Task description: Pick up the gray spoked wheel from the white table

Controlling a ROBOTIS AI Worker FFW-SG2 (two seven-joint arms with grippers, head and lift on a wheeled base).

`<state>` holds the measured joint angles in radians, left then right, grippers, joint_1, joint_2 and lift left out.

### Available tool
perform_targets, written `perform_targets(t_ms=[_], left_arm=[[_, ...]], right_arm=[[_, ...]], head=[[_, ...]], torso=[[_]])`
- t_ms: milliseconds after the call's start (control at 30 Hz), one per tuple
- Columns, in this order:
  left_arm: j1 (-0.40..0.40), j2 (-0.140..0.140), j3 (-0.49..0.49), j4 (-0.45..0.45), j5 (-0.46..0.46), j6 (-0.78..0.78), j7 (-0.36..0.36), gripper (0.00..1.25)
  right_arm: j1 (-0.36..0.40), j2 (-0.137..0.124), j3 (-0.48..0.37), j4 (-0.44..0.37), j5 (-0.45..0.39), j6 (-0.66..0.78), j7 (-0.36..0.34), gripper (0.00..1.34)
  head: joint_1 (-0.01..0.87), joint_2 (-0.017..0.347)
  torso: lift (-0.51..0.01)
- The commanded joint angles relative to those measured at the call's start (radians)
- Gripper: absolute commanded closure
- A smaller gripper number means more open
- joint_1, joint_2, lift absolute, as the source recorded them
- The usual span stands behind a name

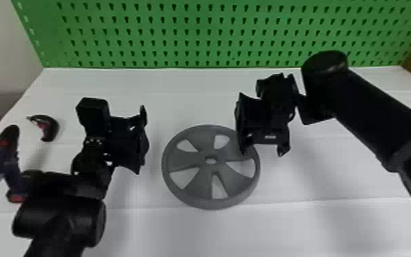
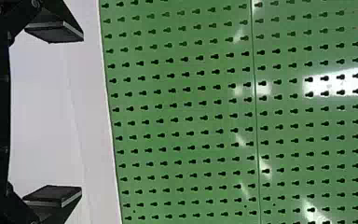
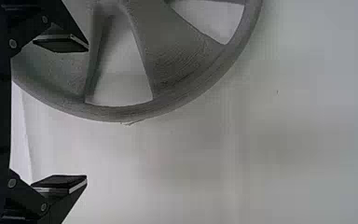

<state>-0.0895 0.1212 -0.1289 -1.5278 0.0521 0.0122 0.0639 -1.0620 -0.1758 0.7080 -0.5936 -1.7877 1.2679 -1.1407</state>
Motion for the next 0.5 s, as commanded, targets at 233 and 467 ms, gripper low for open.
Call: perform_targets(t_ms=[233, 467], left_arm=[[0.001, 0.002, -0.003, 0.0, 0.0, 0.0, 0.001, 0.13], [0.001, 0.002, -0.003, 0.0, 0.002, 0.0, 0.001, 0.13]], right_arm=[[0.005, -0.002, 0.033, 0.003, -0.081, -0.064, -0.02, 0.28], [0.005, -0.005, 0.033, 0.003, -0.082, -0.073, -0.02, 0.28]], head=[[0.765, 0.012], [0.765, 0.012]], torso=[[-0.091], [-0.091]])
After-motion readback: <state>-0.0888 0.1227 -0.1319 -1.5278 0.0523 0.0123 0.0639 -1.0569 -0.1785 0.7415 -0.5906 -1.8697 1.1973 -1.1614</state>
